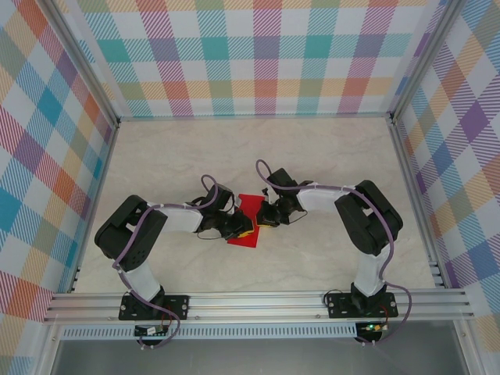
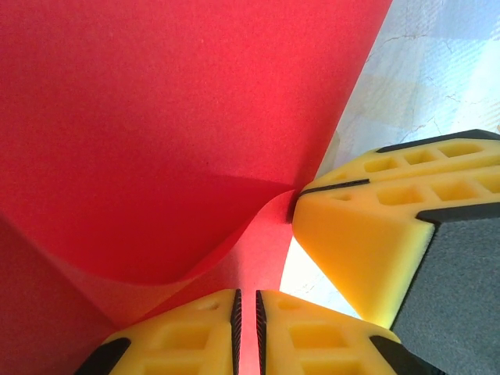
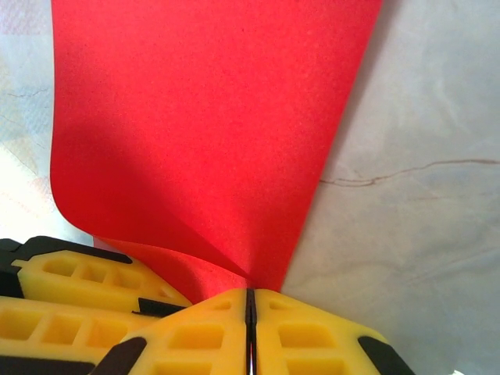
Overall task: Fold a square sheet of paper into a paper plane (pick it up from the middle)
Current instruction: Fold the triangle a second time at the center of the table.
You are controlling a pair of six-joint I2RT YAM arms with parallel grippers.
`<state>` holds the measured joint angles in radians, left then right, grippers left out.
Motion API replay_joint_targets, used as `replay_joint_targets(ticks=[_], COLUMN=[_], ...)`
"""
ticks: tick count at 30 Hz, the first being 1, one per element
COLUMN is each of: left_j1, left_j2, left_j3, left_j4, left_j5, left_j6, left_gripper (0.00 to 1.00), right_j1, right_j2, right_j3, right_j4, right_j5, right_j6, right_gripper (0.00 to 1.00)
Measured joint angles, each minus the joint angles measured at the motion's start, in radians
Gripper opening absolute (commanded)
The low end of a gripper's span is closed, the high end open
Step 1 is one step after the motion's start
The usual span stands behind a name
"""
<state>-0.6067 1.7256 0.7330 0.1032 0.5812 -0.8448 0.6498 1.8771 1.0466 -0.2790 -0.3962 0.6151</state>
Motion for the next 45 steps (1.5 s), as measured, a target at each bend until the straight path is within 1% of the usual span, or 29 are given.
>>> replay_joint_targets(ticks=[7,15,25,33,39,45], left_j1=[0.000,0.000,-0.001,-0.007,-0.007,-0.007], left_j2=[-0.031,-0.071,-0.047,-0.069,-0.134,-0.098], left_j3=[0.005,0.046,0.051,0.049,0.050,0.073], left_j4=[-0.026,-0.109,-0.162,-0.182,-0.179,-0.182], left_j5=[-0.031,-0.163,-0.248,-0.269,-0.268,-0.277], left_j6=[0.004,0.053,0.060,0.065,0.114,0.139], left_gripper=[0.16,0.16,0.16,0.17,0.18,0.17], right_j1=[0.000,0.000,0.000,0.000,0.000,0.000], right_j2=[0.008,0.014,0.019,0.024,0.026,0.027], right_j3=[0.013,0.023,0.027,0.037,0.040,0.040], right_j4=[-0.020,-0.034,-0.039,-0.053,-0.056,-0.056], right_j5=[0.003,0.003,0.003,0.003,0.003,0.003], right_j6=[-0.003,-0.003,-0.003,-0.003,-0.003,-0.003], right_gripper=[0.09,0.09,0.09,0.09,0.09,0.09])
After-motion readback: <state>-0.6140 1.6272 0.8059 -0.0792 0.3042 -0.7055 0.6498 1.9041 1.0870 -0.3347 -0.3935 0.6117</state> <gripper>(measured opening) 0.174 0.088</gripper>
